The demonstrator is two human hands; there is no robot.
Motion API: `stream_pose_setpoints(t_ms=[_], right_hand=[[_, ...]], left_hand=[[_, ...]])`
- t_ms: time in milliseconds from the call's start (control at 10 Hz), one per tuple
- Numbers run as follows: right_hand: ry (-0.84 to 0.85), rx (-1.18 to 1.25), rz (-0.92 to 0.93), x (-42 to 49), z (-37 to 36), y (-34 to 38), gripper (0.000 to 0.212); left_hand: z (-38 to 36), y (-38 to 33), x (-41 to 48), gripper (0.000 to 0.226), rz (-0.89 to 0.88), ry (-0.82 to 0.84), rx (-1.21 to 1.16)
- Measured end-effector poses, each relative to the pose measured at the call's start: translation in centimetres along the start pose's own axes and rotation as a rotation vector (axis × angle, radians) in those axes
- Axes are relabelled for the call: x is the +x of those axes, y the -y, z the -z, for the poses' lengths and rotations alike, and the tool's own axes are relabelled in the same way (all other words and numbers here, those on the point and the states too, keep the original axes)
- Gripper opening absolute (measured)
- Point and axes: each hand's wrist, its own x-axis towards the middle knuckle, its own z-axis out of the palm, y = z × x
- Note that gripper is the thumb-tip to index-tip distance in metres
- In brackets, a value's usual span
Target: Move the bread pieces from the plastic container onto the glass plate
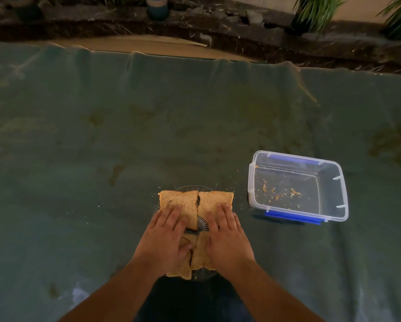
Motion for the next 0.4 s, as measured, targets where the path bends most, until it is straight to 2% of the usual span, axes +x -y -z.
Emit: stream_pose_setpoints(t_ms=[400], right_hand=[[0.014,-0.022,-0.007,0.19,-0.24,0.37,0.073]], left_hand=[[-0.45,-0.05,0.12,0.082,0.022,0.008,0.012]])
